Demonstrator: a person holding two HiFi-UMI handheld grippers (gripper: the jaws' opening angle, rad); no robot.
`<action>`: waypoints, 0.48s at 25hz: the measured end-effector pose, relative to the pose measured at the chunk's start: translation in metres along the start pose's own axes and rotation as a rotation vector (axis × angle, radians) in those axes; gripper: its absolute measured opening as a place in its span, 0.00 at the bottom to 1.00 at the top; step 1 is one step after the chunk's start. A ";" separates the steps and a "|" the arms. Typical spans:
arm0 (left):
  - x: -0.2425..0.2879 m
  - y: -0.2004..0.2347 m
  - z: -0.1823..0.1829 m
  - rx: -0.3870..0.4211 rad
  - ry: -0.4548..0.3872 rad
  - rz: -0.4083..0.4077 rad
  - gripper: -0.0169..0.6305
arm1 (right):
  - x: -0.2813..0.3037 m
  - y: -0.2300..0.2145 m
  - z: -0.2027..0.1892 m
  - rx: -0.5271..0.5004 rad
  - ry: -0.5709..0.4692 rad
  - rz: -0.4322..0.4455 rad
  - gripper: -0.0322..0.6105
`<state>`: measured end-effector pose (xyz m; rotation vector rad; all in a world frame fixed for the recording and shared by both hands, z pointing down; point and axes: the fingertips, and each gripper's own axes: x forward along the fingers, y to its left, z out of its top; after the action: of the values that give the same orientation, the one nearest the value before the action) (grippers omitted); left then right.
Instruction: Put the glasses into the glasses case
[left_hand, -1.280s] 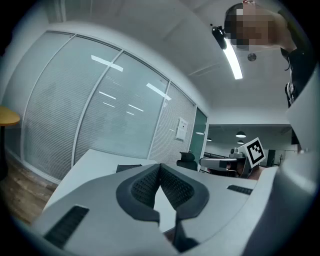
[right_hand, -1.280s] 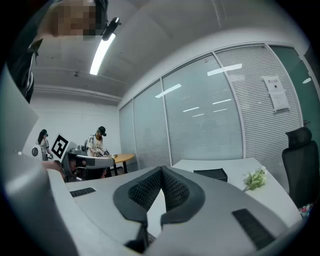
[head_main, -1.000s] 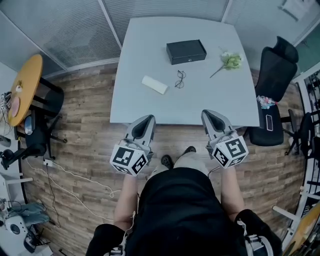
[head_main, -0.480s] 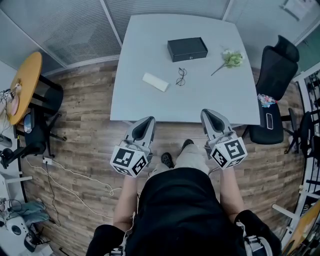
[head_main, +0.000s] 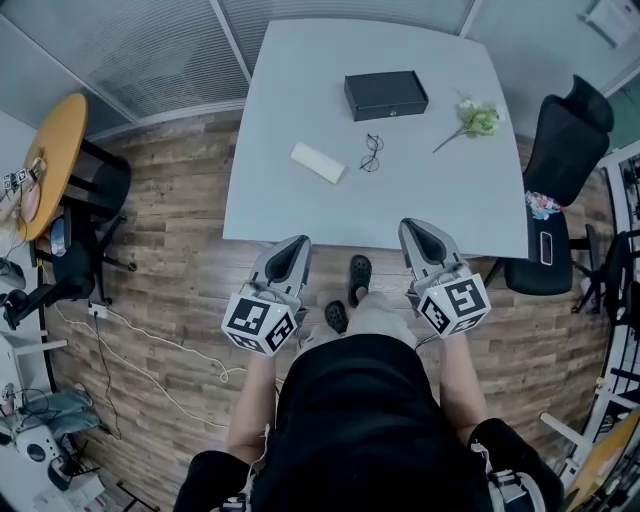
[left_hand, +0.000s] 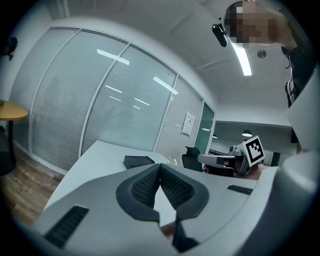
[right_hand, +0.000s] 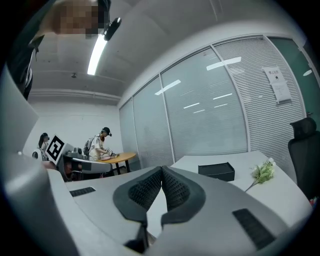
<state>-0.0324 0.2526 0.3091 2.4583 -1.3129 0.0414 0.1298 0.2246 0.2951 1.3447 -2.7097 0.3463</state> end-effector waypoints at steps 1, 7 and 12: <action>0.003 0.004 0.001 -0.004 0.000 0.006 0.06 | 0.006 -0.002 0.001 0.000 0.003 0.007 0.08; 0.028 0.025 0.012 -0.016 0.003 0.033 0.06 | 0.042 -0.023 0.007 -0.005 0.017 0.034 0.08; 0.057 0.043 0.024 -0.032 0.003 0.063 0.06 | 0.073 -0.042 0.014 -0.012 0.030 0.065 0.08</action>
<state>-0.0385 0.1774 0.3098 2.3895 -1.3790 0.0395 0.1192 0.1396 0.3021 1.2410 -2.7312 0.3515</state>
